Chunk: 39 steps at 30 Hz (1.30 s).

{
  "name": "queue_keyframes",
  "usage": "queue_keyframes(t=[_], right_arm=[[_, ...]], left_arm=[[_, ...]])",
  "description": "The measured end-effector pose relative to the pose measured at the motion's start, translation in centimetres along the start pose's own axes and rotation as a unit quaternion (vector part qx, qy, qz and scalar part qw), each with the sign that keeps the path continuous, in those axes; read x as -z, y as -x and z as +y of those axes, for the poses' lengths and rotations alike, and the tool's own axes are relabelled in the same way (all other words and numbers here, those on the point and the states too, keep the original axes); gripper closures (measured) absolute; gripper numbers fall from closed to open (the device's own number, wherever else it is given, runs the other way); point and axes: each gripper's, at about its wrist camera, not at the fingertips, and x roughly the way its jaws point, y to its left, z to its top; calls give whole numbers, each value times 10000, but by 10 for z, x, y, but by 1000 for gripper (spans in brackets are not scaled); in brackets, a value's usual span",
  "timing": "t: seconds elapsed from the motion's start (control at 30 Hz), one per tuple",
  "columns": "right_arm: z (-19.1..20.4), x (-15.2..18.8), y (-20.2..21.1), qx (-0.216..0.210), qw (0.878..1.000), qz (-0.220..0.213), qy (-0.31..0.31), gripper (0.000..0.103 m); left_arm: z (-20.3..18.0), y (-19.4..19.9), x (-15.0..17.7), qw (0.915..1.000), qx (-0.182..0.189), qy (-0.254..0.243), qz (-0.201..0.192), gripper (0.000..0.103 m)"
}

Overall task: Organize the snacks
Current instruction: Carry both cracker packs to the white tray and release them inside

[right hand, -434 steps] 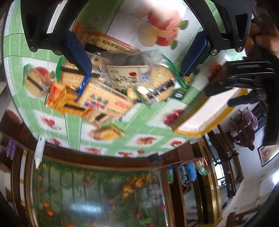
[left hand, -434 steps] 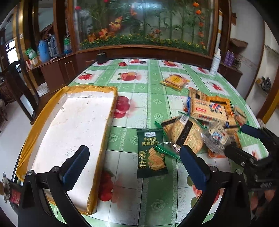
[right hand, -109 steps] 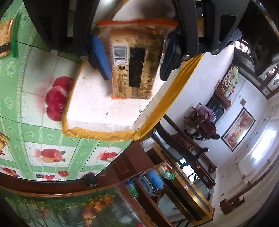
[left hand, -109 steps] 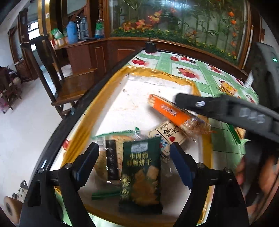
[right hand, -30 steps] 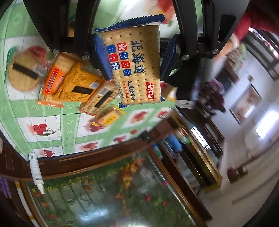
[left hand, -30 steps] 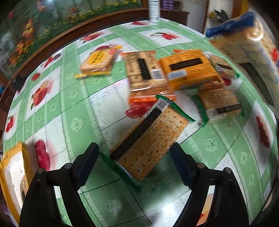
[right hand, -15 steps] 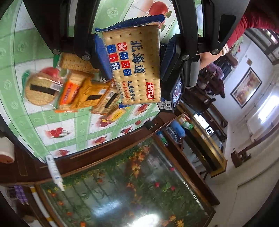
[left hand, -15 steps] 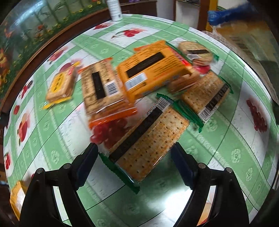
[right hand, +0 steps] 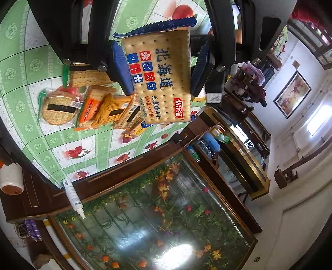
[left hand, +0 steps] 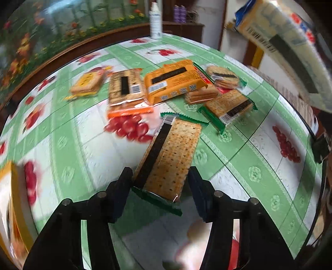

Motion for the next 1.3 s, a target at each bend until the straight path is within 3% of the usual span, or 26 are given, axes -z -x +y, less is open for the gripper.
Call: queue_keyframes(t=[0.1, 0.4, 0.5, 0.7, 0.97, 1.3], right_arm=[[5, 2, -4, -54, 10000, 33, 25, 45], [23, 8, -30, -279, 9992, 230, 146, 45], [33, 10, -38, -378, 9987, 265, 226, 45], [63, 20, -63, -676, 9958, 441, 438, 45], [113, 40, -102, -1130, 9881, 791, 678, 45], [163, 65, -144, -1547, 9768, 1178, 892, 46]], left_arm=[[8, 21, 13, 9985, -14, 476, -267, 52], [41, 70, 57, 9856, -590, 1390, -767, 52], [54, 89, 72, 9767, -913, 1710, -918, 52], [78, 124, 96, 9504, -1829, 2228, -1169, 52], [105, 152, 121, 9267, -2331, 2629, -1335, 51], [127, 175, 147, 9071, -2655, 2943, -1418, 52]])
